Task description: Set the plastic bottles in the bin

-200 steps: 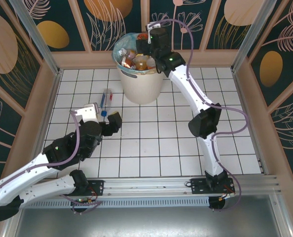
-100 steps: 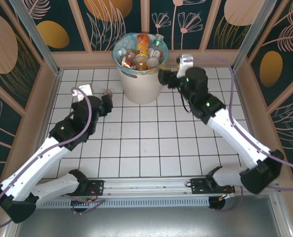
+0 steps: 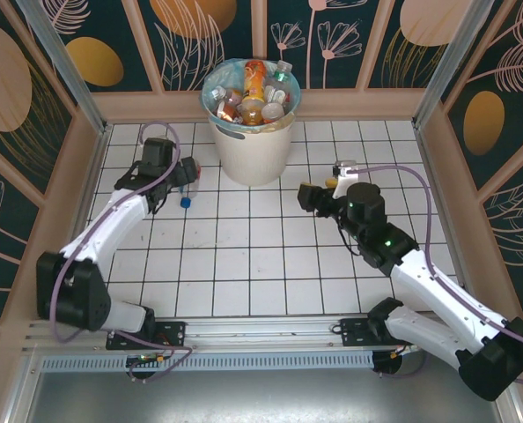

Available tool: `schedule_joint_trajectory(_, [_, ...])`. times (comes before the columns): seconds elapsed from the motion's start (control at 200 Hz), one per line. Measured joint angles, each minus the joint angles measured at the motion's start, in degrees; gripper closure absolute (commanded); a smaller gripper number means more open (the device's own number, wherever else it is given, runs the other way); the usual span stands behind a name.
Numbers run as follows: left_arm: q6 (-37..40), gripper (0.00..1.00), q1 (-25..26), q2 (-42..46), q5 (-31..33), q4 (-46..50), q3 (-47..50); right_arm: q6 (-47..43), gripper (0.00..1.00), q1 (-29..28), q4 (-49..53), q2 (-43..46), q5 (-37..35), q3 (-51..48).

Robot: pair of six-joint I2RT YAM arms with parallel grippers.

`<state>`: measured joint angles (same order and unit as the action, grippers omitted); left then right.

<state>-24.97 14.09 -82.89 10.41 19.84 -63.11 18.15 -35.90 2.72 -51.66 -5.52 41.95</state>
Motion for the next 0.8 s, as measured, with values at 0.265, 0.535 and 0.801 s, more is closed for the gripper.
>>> schedule_joint_trajectory(0.265, [1.5,0.11,-1.7,-9.5,-4.0,-2.3,-1.7,0.3,0.23,0.0,1.4,0.0,2.2,-0.8])
schedule_joint_trajectory(0.535, [4.0,0.22,-4.1,-18.9,-4.6,-3.3,-7.3,0.5,0.23,0.0,1.4,0.0,2.2,-1.3])
schedule_joint_trajectory(0.801, [5.3,0.29,-4.7,-27.8,-8.4,-3.4,-11.3,0.7,0.23,0.0,1.9,0.0,2.2,-1.6])
